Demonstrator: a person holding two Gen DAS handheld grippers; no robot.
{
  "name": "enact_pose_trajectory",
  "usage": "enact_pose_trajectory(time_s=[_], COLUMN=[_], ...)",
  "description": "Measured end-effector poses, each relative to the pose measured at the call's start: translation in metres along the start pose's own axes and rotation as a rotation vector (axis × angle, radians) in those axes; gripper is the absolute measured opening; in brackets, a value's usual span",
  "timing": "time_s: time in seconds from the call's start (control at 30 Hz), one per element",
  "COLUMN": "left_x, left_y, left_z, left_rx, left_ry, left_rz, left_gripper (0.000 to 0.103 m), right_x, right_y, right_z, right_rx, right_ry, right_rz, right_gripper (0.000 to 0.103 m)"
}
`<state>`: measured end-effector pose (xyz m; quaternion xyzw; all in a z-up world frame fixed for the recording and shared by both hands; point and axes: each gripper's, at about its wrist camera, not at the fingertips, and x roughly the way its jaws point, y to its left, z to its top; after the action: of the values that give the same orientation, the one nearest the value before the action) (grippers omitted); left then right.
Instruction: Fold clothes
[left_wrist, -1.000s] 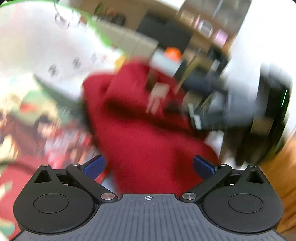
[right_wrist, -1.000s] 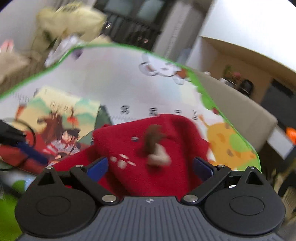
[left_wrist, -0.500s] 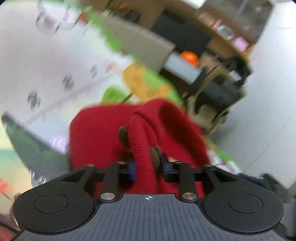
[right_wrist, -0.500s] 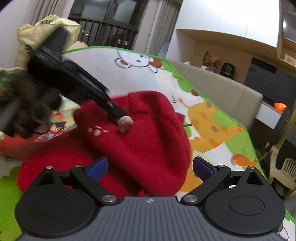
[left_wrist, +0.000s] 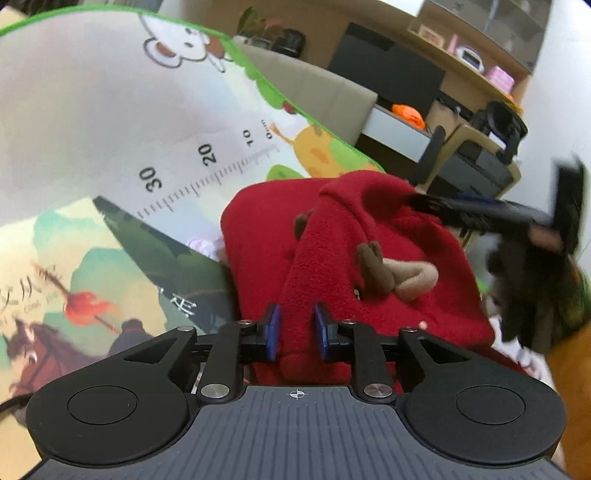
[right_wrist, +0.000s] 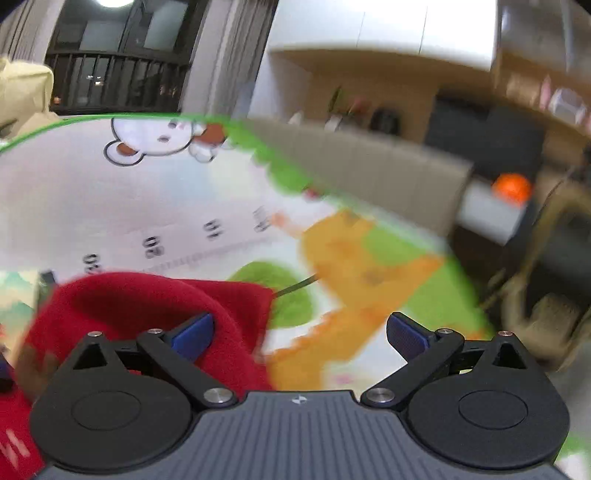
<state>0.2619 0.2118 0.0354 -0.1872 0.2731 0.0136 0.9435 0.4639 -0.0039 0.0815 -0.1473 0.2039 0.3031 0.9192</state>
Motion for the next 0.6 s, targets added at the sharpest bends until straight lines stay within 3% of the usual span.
enact_pose_trajectory(time_s=[0.07,0.2,0.23,0.3,0.37,0.5,0.6], left_x=[0.005,0.010,0.010,0.010,0.002,-0.026,-0.045], left_y=[0.001,0.005,0.006,0.009,0.011,0.006,-0.009], left_z=[-0.003,-0.011,-0.009,-0.007,-0.006,-0.015,-0.032], left_rx=[0.022,0.023,0.022,0.014,-0.004,-0.038,-0.071], left_ry=[-0.002,-0.016,-0.019,-0.025,-0.040,-0.074,-0.083], left_rz=[0.019,0.052,0.056,0.063,0.056,0.029,0.007], left_gripper=[0.033,0.043,0.047,0.064,0.073,0.094,0.095], right_x=[0.025,0.078,0.079,0.061,0.042,-0.011,-0.030], right_y=[0.020,0.042,0.032,0.011,-0.008,-0.026,-0.027], right_z=[0.002,-0.003,-0.001,-0.009,-0.018,-0.046,-0.061], right_rx=[-0.051,-0.088,-0.037,0.046,0.124,0.175,0.142], right_ry=[0.072,0.221,0.235,0.182,0.131,0.070,0.111], right_rz=[0.097,0.138,0.160,0.170,0.174,0.041,-0.088], right_gripper=[0.100,0.103,0.103,0.103,0.103,0.103,0.103])
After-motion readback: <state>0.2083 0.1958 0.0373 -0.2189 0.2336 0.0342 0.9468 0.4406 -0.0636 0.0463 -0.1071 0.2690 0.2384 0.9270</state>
